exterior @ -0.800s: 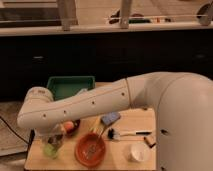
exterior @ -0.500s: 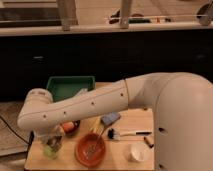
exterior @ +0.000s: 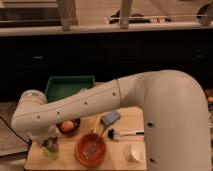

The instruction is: Stack cups on top of each other

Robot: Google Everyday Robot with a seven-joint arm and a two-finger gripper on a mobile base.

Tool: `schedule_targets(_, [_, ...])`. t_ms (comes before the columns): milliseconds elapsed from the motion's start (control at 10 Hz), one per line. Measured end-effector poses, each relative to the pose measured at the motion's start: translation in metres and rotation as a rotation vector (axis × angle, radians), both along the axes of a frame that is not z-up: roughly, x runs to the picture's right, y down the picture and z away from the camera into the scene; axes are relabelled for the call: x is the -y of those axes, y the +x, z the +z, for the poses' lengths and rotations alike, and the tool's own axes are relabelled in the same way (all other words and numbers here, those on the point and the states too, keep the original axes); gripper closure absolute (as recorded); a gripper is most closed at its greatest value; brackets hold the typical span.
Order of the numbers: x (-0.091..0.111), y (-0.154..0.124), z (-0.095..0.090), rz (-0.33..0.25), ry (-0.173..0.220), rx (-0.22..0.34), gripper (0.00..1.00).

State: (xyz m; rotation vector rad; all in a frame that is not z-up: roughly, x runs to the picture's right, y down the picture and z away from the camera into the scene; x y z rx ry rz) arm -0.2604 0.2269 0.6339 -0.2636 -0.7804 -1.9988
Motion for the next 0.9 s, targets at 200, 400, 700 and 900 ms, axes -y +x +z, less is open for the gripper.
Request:
schedule_targets(200, [-0.007,-0.006,-0.002,-0.001,-0.003,-0.010,1.00])
schedule_targets(400, [-0.012,-0.011,-0.002,-0.003,0.000,-0.013,1.00])
schedule_targets(700, [-0.016,-0.017,0.004,0.002,0.011,-0.030,1.00])
schedule_targets(900, [-0.014,-0.016,0.012,0.006,0.014,-0.047,1.00])
